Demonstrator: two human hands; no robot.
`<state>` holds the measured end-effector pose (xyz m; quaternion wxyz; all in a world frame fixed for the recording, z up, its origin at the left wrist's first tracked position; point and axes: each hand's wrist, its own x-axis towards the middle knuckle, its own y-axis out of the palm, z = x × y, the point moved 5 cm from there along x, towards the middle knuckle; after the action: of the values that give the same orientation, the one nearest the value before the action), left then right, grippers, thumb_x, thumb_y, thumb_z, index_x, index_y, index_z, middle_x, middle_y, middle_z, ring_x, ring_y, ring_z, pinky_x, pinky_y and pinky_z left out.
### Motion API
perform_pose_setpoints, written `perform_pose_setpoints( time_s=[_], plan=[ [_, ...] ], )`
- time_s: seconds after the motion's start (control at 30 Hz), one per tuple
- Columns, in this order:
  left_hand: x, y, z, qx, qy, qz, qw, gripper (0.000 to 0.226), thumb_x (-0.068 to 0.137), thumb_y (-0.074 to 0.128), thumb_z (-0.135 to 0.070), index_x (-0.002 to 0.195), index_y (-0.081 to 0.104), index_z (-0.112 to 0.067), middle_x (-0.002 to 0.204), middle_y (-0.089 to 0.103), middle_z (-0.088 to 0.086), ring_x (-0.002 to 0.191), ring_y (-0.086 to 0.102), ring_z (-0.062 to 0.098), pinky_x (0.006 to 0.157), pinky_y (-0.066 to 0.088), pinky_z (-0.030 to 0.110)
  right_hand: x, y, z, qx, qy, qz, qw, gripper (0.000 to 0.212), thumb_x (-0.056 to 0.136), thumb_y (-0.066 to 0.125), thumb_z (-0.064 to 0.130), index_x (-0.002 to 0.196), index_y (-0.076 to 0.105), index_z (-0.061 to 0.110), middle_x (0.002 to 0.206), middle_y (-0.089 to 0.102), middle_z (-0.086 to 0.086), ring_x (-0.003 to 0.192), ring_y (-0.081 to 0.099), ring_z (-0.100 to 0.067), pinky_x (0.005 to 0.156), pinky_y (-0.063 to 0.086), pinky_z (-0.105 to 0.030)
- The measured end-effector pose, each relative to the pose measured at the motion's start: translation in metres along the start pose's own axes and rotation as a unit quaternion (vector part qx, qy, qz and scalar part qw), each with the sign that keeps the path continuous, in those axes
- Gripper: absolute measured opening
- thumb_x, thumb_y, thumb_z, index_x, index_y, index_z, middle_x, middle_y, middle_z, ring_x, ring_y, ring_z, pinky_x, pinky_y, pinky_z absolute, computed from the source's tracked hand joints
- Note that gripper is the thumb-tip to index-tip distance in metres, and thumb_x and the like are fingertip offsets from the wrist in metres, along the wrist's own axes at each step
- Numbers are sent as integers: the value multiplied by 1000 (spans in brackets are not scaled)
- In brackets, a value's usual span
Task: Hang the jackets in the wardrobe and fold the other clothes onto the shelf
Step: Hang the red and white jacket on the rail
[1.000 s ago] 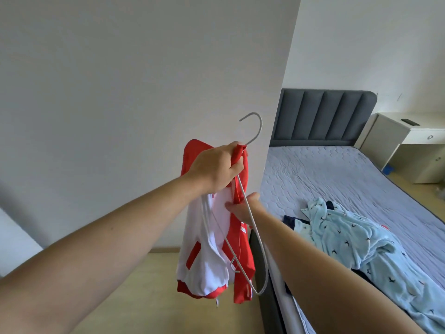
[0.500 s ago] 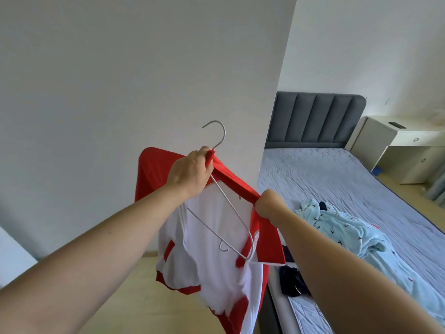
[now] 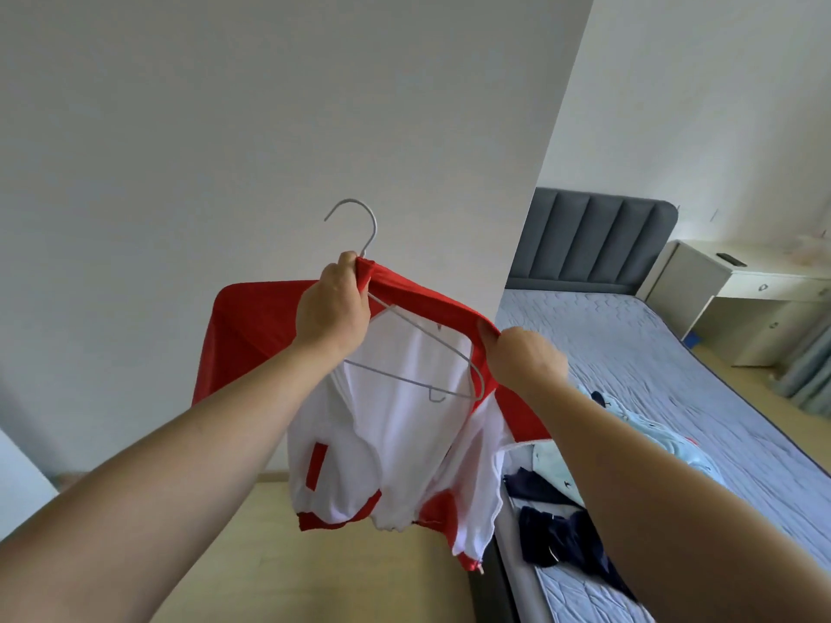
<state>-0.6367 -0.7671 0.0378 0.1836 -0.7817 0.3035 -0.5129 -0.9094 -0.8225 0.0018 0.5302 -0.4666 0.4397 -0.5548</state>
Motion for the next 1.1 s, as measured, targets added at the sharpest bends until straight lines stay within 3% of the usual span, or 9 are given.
perform_pose_setpoints(
  time_s=[0.1,0.23,0.4,0.53,0.7,0.77,0.87,0.93,1.1],
  plan=[
    [-9,-1,9,-9,11,22,1000,24,102,50,-31,114,50,-11,95,64,12,78,67,38,60,40,36,5,1,23,152,20,61,986,78,101,19,66,99,64,3,89,65,-12,77,58,-27,67,43,-32],
    [-30,0,16,-24,4,33,999,21,101,52,-28,113,51,-11,98,64,9,78,67,39,60,46,40,-3,-8,57,324,63,96,939,66,100,32,62,107,63,5,81,60,-5,76,59,-23,71,46,-31],
    [-47,2,25,-107,-27,51,993,16,99,56,-33,106,51,-19,92,65,-3,76,65,25,63,50,37,-25,-13,107,554,102,210,799,37,100,57,38,104,71,4,77,72,-12,57,68,-23,54,58,-33],
    [-50,1,40,-202,-69,71,974,15,99,59,-42,99,53,-28,70,59,-22,62,57,-3,57,38,10,-38,-4,127,645,98,250,715,20,99,61,17,105,72,2,85,74,-15,67,70,-22,70,60,-35],
    [-56,0,55,-248,-118,68,959,21,98,62,-41,91,55,-22,66,59,-15,64,60,9,61,46,28,-63,7,136,473,-44,211,854,14,90,61,0,93,74,6,67,63,-4,50,53,-9,52,42,-24],
    [-62,-2,58,-254,-134,70,955,19,98,62,-41,91,55,-24,66,59,-18,63,59,3,61,45,21,-69,2,136,390,-89,155,903,14,82,60,3,80,74,8,58,59,1,46,47,-5,50,38,-22],
    [-71,-9,57,-267,-128,78,952,18,99,61,-43,94,57,-26,68,63,-20,69,63,-4,61,47,14,-77,-2,137,137,-187,43,972,22,85,58,16,98,74,18,95,68,-2,90,59,-10,82,43,-28],
    [-76,-18,57,-271,-126,74,951,21,99,61,-43,98,60,-22,71,65,-17,70,66,1,65,53,22,-87,5,136,36,-201,20,979,25,90,52,24,110,68,23,115,64,0,111,56,-24,95,37,-39],
    [-89,-48,57,-279,-149,85,945,20,98,62,-44,100,60,-24,79,72,-11,77,71,8,75,56,32,-121,20,148,166,-245,6,955,20,93,48,12,75,51,20,77,62,-10,73,58,-35,63,37,-32]
  ],
)
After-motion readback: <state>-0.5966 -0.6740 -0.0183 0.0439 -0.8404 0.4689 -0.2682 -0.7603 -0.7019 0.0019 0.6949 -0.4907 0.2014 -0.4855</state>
